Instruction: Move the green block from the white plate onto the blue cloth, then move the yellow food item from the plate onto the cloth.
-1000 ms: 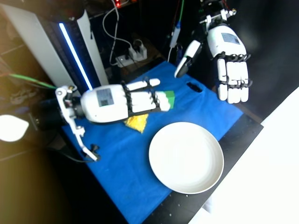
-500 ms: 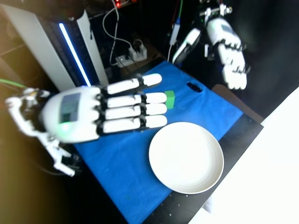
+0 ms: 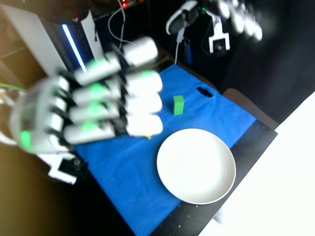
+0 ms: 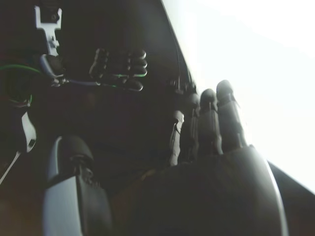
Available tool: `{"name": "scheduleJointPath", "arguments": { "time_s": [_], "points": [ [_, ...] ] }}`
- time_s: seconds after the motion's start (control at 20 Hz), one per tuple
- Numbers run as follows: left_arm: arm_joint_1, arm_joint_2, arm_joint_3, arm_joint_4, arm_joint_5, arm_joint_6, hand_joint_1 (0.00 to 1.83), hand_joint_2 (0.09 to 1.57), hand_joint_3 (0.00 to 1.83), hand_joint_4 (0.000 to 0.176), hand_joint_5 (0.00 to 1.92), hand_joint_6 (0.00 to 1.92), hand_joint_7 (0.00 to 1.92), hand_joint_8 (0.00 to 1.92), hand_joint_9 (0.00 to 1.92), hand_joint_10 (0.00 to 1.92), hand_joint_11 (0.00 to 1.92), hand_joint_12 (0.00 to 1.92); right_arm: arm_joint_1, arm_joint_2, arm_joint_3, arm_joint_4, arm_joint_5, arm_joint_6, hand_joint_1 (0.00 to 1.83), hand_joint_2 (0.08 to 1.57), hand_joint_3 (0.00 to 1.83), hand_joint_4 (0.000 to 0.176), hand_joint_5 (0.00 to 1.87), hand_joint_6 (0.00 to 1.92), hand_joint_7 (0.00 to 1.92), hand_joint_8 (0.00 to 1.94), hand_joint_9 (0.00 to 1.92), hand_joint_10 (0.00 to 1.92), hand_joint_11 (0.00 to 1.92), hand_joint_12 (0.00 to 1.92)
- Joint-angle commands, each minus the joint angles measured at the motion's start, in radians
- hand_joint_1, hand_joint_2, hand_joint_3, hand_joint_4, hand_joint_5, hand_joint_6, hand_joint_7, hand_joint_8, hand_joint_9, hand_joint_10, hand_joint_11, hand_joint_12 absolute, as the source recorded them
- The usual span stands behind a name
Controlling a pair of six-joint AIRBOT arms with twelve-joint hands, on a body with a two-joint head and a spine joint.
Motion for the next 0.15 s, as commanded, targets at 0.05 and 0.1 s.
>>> {"name": "scheduleJointPath", "arguments": {
  "time_s": [0.05,0.1],
  "points": [
    [-0.022,0.007,-0.015,-0.025,-0.157,0.023,0.52,1.02,0.01,0.061,0.0,0.0,0.07,0.0,0.02,0.0,0.06,0.02,0.009,0.01,-0.006,0.052,0.167,0.002,0.55,0.82,0.0,0.14,0.0,0.0,0.01,0.0,0.05,0.01,0.01,0.27],
    [-0.039,0.007,-0.021,-0.005,-0.163,0.03,0.55,1.01,0.0,0.09,0.0,0.0,0.04,0.0,0.0,0.0,0.04,0.02,0.01,0.021,-0.013,0.063,0.192,0.002,0.57,0.79,0.0,0.169,0.0,0.0,0.02,0.0,0.06,0.01,0.0,0.41]
  ]
}}
